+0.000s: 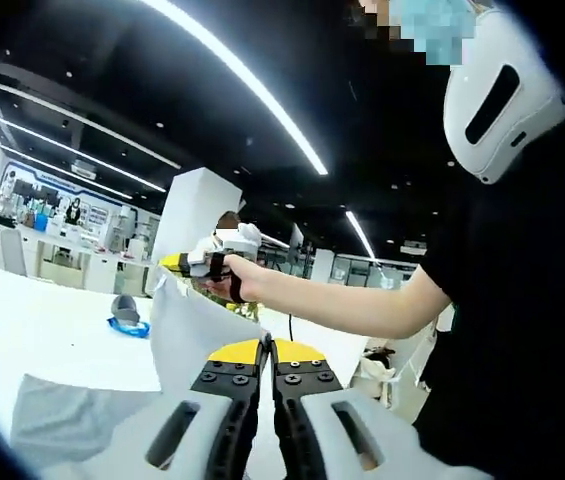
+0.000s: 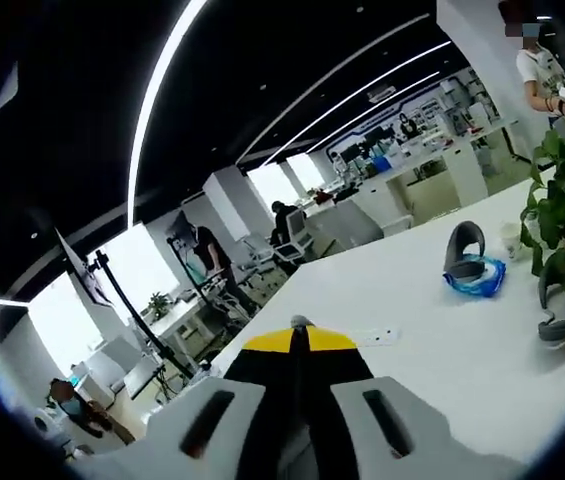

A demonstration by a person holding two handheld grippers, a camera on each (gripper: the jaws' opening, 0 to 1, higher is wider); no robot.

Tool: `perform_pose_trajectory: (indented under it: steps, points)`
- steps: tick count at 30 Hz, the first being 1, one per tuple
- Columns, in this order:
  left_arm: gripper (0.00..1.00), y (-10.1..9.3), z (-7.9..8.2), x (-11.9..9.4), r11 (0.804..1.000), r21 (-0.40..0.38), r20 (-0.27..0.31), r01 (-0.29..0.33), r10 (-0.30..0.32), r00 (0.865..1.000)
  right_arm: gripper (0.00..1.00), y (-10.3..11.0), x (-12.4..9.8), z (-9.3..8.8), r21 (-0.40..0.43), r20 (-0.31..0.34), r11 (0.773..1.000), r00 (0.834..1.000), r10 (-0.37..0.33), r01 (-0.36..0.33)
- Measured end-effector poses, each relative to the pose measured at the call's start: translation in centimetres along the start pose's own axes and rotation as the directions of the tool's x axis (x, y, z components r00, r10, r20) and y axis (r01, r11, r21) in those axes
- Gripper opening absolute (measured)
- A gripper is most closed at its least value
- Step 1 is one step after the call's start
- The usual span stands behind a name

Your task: Fold the towel on the table until its edges align and the towel forms a compact rectangular stack.

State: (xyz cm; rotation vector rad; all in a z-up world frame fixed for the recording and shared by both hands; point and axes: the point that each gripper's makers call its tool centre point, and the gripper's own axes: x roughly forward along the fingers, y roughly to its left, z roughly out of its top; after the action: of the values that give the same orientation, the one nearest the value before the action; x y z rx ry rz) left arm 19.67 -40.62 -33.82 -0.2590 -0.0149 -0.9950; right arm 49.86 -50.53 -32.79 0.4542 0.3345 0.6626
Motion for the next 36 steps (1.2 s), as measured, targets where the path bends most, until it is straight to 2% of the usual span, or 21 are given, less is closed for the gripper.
perform_pose_trajectory:
  steps: [1,3,5,7,10,18,20,27,28,29,32,36]
  points:
    - [0.03,0.4,0.0,-0.3,1.000,0.011,-0.002,-0.009,0.009,1.000,0.00,0.1,0.3,-0.1,-0.003,-0.003,1.000,1.000,-0.004,0.004]
    - [0.02,1.4,-0.8,-0.9,0.997,0.068,-0.040,-0.028,0.031,0.999,0.00,0.1,0.8,-0.4,-0.001,-0.010,1.000,1.000,-0.007,0.007]
    - [0.02,2.2,-1.4,-1.5,0.997,0.073,-0.064,-0.040,0.045,0.997,0.00,0.1,1.5,-1.0,0.024,-0.025,1.000,1.000,0.004,-0.003]
    - [0.02,2.7,-1.4,-2.1,0.997,0.061,-0.067,-0.042,0.046,0.997,0.00,0.4,2.0,-1.5,0.066,-0.032,0.998,0.999,0.015,-0.013]
    - [0.02,3.0,-0.9,-3.0,0.998,0.053,-0.052,-0.040,0.043,0.998,0.00,1.2,2.9,-2.0,0.046,-0.050,0.999,0.999,0.023,-0.021]
    - [0.02,5.7,-2.5,-4.9,0.994,0.031,-0.080,-0.109,0.111,0.991,0.00,0.7,5.9,-5.1,0.030,-0.135,1.000,0.991,0.006,-0.002]
    - [0.02,6.8,-3.4,-5.6,0.988,0.041,-0.107,-0.151,0.154,0.982,0.00,0.7,6.3,-5.4,0.045,-0.138,0.999,0.990,0.010,-0.003]
    - [0.02,9.0,-5.0,-7.7,0.978,-0.006,-0.155,-0.207,0.204,0.967,0.00,0.9,8.6,-7.5,0.037,-0.199,0.999,0.980,0.002,0.005]
    - [0.02,9.3,-5.5,-8.0,0.976,-0.007,-0.181,-0.218,0.213,0.960,0.00,0.9,9.0,-7.9,0.037,-0.211,0.999,0.977,-0.002,0.010]
    - [0.02,10.1,-6.4,-8.5,0.971,0.014,-0.219,-0.239,0.236,0.947,0.00,0.8,9.4,-8.2,0.038,-0.218,0.999,0.976,-0.006,0.015]
    - [0.02,11.0,-7.1,-9.2,0.968,-0.026,-0.229,-0.251,0.239,0.944,0.00,0.9,10.6,-9.4,0.042,-0.248,0.999,0.969,-0.018,0.029]
    - [0.02,11.7,-6.8,-10.3,0.970,-0.029,-0.226,-0.243,0.231,0.946,0.00,1.8,11.7,-10.6,0.035,-0.268,0.999,0.963,-0.031,0.042]
